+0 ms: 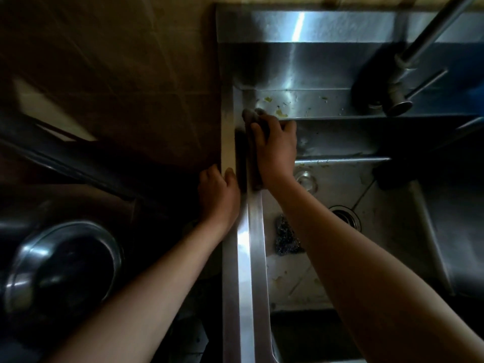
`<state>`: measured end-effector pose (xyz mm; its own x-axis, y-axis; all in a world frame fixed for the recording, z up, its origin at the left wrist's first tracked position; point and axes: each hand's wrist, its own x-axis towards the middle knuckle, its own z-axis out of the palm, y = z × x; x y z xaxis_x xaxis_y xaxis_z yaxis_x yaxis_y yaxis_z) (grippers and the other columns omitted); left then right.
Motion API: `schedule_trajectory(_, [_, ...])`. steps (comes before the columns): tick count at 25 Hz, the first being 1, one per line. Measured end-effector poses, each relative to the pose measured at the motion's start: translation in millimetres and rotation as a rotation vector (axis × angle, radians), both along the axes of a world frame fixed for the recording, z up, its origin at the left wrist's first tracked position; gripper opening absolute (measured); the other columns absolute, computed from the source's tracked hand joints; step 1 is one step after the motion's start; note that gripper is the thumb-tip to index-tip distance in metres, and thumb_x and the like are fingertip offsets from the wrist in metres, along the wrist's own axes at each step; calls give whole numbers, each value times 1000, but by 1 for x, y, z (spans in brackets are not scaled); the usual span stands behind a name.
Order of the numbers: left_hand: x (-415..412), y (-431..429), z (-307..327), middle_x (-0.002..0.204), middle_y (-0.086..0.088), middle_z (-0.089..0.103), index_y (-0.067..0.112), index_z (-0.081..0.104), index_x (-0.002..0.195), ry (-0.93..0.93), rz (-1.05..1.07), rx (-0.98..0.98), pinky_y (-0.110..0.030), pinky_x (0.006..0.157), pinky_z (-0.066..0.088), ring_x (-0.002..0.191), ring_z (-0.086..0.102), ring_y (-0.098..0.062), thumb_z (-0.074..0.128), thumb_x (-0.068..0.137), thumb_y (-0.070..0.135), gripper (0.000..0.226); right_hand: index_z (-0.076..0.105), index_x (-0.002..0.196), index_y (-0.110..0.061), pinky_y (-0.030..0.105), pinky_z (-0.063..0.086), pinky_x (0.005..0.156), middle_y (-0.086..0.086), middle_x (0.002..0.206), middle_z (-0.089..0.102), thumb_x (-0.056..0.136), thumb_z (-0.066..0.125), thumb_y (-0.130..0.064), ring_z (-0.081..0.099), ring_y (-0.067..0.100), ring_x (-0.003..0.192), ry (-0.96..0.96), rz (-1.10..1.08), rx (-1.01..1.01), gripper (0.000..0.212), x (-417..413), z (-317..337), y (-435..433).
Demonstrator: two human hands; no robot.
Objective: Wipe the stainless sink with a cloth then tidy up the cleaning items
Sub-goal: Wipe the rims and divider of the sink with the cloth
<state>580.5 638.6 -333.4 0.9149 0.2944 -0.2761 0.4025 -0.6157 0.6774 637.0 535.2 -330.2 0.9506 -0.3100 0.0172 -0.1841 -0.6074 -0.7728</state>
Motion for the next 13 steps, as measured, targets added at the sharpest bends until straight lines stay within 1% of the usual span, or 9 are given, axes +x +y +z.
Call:
schedule_trajectory(4, [56,-5,7,131,-24,41,-1,44,122,22,-91,112,-39,97,31,119,41,-38,35,97,28,40,49,127,-25,44,43,94,11,124,39,92,46,-39,39,28,114,32,52,-131,38,28,6,-4])
schedule_trajectory(7, [82,-9,1,135,-25,36,0,37,128,35,-142,135,-43,101,30,123,38,-39,33,97,31,44,47,131,-26,45,38,99,14,132,35,93,46,-37,34,32,120,93,193,-305,40,38,-1,-6])
schedule_trajectory(8, [83,-9,-2,137,-25,36,1,34,131,25,-143,144,-42,101,30,125,38,-39,33,97,32,47,47,132,-26,45,36,100,14,134,35,93,45,-37,33,33,122,99,222,-361,41,39,-5,-6])
schedule_trajectory(10, [82,-9,-6,137,-24,37,1,33,133,-5,-135,179,-41,99,31,124,39,-38,33,97,32,48,49,131,-27,45,35,97,15,135,37,93,44,-38,33,35,121,73,213,-451,40,43,-11,-4])
schedule_trajectory(13, [82,-10,-8,131,-23,42,3,37,129,-32,-131,210,-41,93,35,116,44,-38,35,96,32,44,51,128,-28,45,33,93,15,134,39,93,42,-39,36,37,116,51,203,-535,38,63,-12,-5])
